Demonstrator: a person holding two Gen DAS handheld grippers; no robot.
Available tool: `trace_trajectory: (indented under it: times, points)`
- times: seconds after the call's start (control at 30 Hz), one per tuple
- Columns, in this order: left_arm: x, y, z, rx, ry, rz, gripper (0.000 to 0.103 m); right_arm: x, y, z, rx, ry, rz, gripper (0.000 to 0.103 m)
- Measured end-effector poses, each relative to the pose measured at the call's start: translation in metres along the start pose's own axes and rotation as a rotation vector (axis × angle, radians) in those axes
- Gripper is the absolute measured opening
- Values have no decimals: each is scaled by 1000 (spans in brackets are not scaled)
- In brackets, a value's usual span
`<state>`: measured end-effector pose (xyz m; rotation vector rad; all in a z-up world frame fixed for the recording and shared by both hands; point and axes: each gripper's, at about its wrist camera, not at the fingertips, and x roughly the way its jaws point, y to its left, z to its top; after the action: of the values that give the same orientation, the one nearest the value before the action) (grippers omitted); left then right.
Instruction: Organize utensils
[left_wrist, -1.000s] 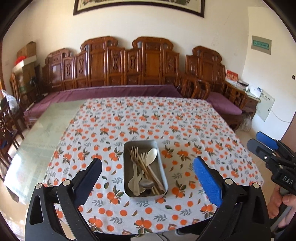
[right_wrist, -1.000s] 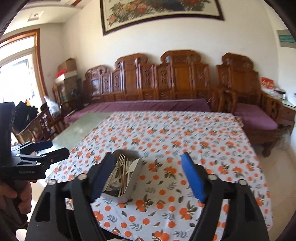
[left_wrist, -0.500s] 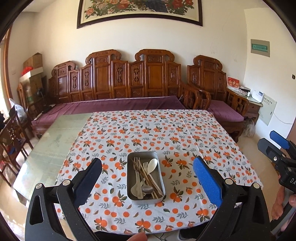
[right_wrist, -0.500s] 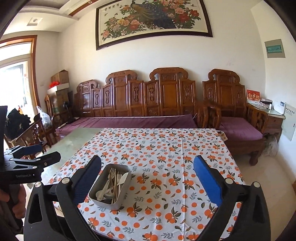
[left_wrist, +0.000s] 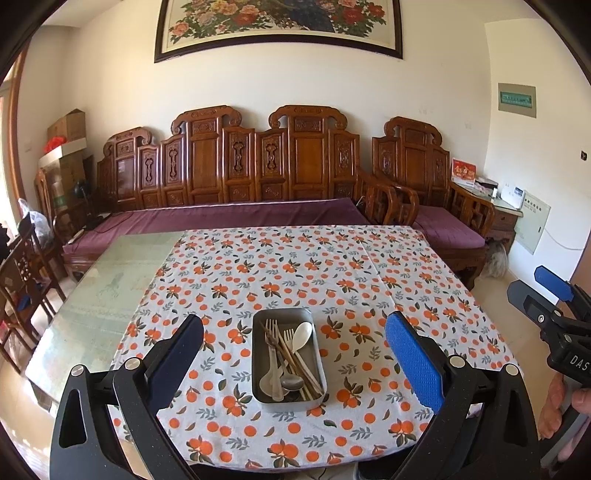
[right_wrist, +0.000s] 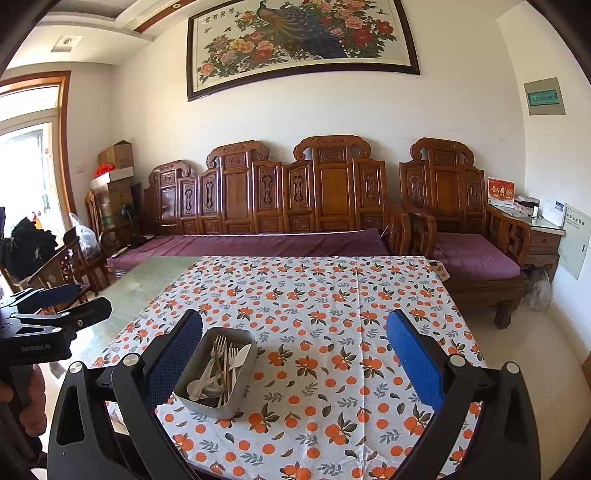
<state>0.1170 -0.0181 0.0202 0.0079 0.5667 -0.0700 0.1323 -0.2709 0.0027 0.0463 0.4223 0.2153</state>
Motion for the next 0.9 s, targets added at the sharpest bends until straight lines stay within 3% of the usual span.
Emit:
trace_trajectory:
  times: [0.9]
  points:
    - [-5, 3, 2, -18, -13, 9, 95, -1, 0, 1, -2, -1, 2, 100]
